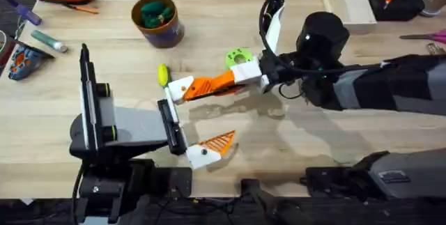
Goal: Pick up the gripper from the table and insert it into the empty holder that is missing its gripper. Then pick up a screw, insert it into the mounting hole, and use the screwdriver to tighten it. Finally, clean up the table by picking up the vegetable and placing it into the bucket.
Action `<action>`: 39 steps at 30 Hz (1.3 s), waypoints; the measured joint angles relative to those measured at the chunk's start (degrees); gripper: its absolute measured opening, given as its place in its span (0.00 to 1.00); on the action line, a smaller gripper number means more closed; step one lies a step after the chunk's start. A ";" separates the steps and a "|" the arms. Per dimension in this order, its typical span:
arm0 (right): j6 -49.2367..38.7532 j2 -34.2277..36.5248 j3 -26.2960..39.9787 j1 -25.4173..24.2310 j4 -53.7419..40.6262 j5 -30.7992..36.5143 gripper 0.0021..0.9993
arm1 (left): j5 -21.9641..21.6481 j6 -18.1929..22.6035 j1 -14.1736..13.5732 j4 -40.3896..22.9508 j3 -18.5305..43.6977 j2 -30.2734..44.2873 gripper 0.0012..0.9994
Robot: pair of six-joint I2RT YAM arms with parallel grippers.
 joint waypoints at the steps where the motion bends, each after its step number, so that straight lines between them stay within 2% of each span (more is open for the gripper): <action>1: 0.00 0.02 0.00 0.00 0.00 0.00 0.01 | 0.00 0.00 0.00 0.00 0.00 0.00 0.99; 12: 0.00 2.22 1.13 1.06 0.46 0.00 0.01 | 0.18 -0.28 0.00 -0.04 0.00 0.01 0.99; 39: -0.02 2.28 1.70 2.45 0.63 2.09 0.01 | -0.04 -0.24 0.00 -0.02 0.00 0.01 0.99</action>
